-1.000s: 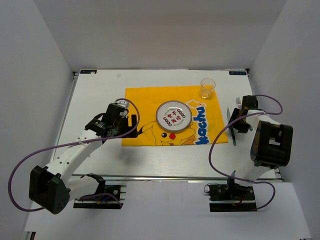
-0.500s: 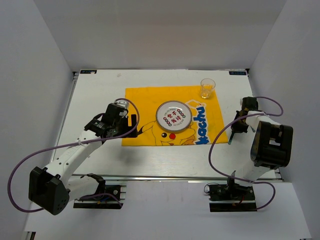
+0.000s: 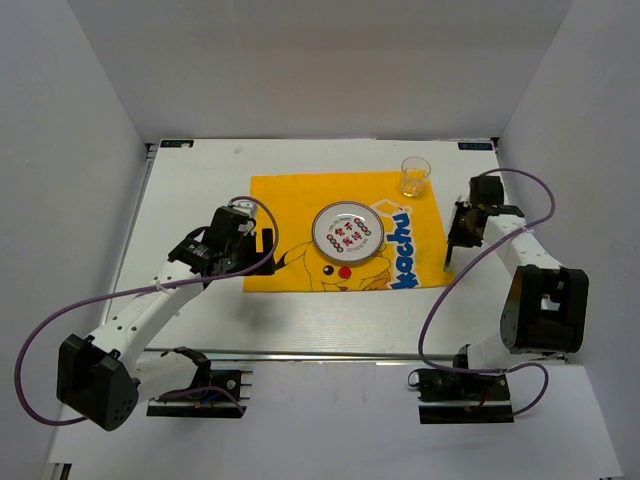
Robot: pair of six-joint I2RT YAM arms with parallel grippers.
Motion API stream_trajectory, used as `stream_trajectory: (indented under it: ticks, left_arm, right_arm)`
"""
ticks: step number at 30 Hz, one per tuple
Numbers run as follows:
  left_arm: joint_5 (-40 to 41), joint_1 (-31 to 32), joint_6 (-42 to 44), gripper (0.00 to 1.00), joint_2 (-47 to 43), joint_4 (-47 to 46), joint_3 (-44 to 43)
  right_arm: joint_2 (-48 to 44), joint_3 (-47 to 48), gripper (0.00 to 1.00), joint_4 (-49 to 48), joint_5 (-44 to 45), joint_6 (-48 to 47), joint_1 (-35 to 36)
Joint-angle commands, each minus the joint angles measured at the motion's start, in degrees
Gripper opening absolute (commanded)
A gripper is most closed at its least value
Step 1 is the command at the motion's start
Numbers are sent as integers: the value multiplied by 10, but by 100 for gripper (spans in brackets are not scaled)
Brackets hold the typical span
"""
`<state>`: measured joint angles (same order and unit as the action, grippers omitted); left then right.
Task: Set the dinner table for one person
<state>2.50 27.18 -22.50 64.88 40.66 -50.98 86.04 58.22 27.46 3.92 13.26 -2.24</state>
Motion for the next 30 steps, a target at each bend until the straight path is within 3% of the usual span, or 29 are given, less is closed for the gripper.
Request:
stream_trajectory:
  ticks: [1,10,24,25,27,28,29,30]
  left_arm:
    - [-4,2,4,98,-7,-9,4]
    - [-12,-3,4,98,-4,-12,6]
    - [-24,-3,11,98,8,-16,6]
    - [-24,-3,11,98,7,-16,6]
    - [-24,-3,11,98,6,-16,7]
    - [-24,-3,12,98,5,-17,7]
    - [-24,-3,12,98,4,-18,7]
    - [-24,-3,12,98,3,-18,8]
  right_arm:
    - [5,19,0,13,-25,-10,45]
    - [83,58,0,0,-8,-26,99]
    - [149,67,0,-30,11,-36,108]
    - [146,63,10,-36,10,-34,109]
    - [132,59,45,-40,12,-31,108]
    - [125,56,54,-45,8,-28,107]
    - [120,57,69,-47,1,-27,106]
    - [108,57,73,-50,0,-28,102]
